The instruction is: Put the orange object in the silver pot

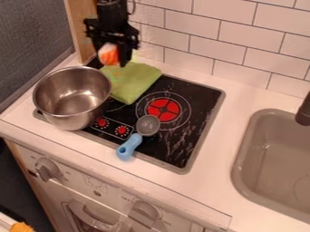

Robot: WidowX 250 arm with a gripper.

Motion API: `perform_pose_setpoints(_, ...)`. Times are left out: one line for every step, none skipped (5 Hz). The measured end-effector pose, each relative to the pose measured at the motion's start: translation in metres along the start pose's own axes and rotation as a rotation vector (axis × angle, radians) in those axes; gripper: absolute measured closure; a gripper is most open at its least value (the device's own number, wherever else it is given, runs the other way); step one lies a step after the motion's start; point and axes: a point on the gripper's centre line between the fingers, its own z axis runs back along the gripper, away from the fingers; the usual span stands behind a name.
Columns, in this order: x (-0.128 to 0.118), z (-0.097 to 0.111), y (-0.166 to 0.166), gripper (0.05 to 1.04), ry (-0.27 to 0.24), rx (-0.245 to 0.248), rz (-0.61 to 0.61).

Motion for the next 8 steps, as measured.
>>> perform_pose_setpoints(-0.007,0.005,0.000,0.438,-0.007,-0.006,0.007)
perform_pose_setpoints(-0.011,0.008,0.002,0.438,-0.010,0.004,0.008)
perform_pose_setpoints(-0.033,0.023,-0.007,0.438,-0.025,0.000,-0.016)
perform_pose_setpoints(-0.066,0.018,-0.003,0.438,0.008,-0.019,-0.005)
perform_pose_setpoints(-0.083,0.006,0.002,0.438,0.044,-0.012,0.008)
perform_pose_setpoints(-0.090,-0.013,0.008,0.438,0.094,0.010,0.023)
perform_pose_setpoints(-0.096,-0.032,0.011,0.438,0.148,0.042,0.028)
perform_pose_setpoints(-0.103,-0.041,0.007,0.438,0.180,0.076,0.009)
